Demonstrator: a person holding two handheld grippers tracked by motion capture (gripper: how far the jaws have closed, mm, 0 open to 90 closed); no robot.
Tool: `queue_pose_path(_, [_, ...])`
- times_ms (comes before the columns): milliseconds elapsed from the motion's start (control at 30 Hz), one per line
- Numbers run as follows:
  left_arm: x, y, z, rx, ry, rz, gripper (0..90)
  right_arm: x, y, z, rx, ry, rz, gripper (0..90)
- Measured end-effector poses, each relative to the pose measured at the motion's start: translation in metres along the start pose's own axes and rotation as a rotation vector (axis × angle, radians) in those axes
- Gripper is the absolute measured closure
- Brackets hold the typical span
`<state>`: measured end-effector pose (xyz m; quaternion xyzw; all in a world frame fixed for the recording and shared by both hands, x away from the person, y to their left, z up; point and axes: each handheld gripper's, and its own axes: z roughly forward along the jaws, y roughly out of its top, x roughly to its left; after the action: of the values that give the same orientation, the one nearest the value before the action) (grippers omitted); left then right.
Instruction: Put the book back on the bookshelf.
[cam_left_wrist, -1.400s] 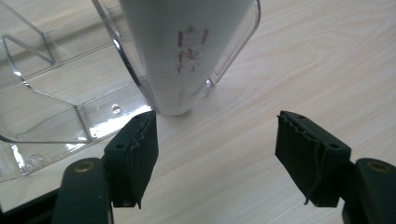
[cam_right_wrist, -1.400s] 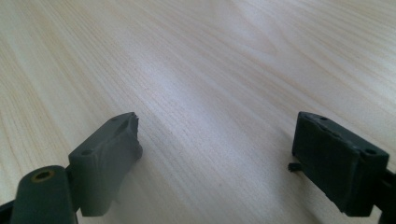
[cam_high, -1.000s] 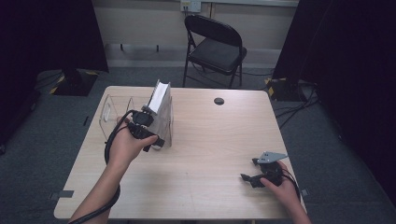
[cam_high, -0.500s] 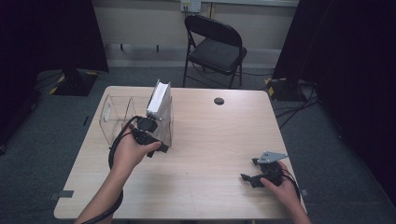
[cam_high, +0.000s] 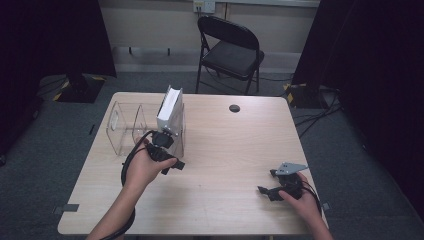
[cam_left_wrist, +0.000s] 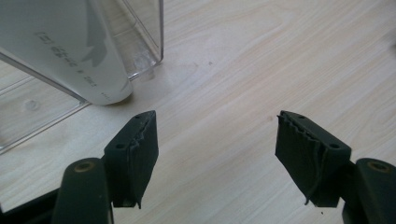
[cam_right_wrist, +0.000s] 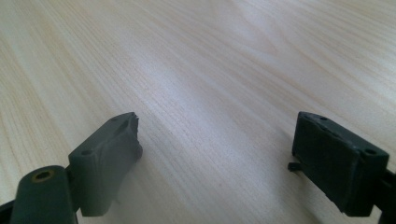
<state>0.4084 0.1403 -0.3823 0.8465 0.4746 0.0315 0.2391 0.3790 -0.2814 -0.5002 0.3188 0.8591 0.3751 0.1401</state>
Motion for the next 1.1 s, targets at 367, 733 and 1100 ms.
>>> queue_pose_path(367, [-0.009, -0.004, 0.014, 0.014, -0.028, 0.016, 28.5, 0.0, 0.0, 0.0, 0.001, 0.0, 0.002, 13.7])
queue_pose_path(733, [-0.014, -0.007, 0.024, 0.028, -0.046, 0.052, 27.1, 0.0, 0.0, 0.0, 0.001, -0.001, 0.002, 13.6])
queue_pose_path(1100, [-0.023, -0.01, 0.035, 0.028, -0.053, 0.096, 22.9, 0.0, 0.0, 0.0, 0.001, -0.002, 0.002, 13.7])
